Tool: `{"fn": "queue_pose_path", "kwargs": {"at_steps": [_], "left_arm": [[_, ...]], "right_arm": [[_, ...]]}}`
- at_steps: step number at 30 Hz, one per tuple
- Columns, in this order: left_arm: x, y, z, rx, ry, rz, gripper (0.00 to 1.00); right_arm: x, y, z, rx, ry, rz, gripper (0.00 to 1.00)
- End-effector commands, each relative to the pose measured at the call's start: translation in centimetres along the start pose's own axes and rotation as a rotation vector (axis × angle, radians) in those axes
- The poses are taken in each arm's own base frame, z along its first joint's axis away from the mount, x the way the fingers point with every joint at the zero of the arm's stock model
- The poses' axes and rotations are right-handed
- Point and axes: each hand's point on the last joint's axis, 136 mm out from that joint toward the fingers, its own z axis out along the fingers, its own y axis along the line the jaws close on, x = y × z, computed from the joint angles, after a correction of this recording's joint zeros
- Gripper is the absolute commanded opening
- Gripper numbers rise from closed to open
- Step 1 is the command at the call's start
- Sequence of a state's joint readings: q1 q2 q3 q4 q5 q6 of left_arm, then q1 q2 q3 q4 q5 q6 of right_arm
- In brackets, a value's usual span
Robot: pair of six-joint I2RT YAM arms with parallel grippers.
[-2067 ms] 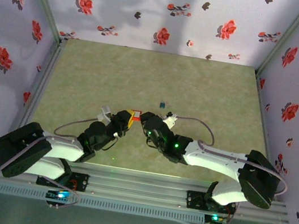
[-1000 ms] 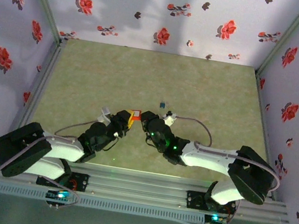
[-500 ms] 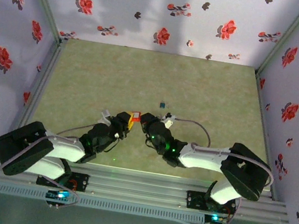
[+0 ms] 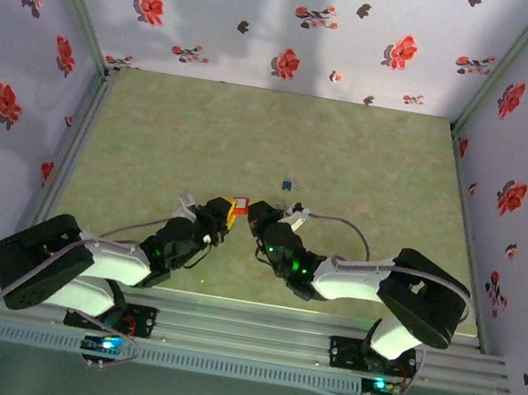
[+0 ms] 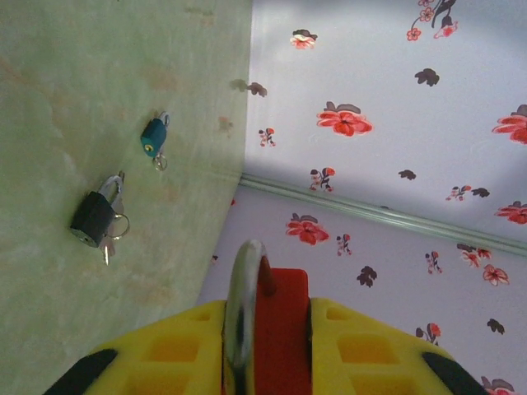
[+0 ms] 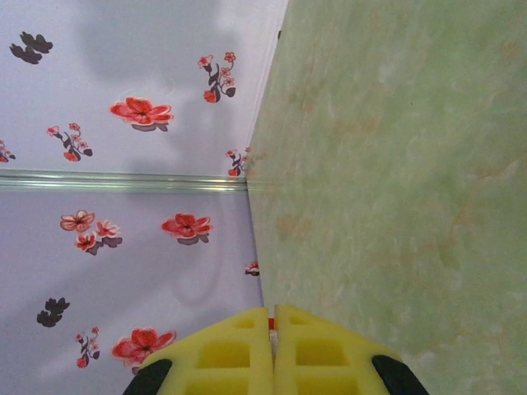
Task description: Lock with the key
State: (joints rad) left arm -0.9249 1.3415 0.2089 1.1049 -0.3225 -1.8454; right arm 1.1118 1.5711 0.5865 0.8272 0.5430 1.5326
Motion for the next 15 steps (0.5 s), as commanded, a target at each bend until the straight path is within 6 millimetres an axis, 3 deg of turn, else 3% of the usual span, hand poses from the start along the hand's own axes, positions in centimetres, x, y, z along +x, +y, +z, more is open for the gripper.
{"fn": "queue_pose_path", "kwargs": {"at_steps": [1, 15], "left_arm": [[1.7, -2.8, 0.1, 0.084, 0.049, 0.018, 0.00], [1.4, -2.4, 0.0, 0.075, 0.036, 0.024, 0.00]], "right_arm": [[-1.2, -1.2, -0.5, 0.028, -0.064, -0.072, 0.00], [-2.4, -1.9, -1.3, 0.028, -0.106, -0.055, 0.00]]}}
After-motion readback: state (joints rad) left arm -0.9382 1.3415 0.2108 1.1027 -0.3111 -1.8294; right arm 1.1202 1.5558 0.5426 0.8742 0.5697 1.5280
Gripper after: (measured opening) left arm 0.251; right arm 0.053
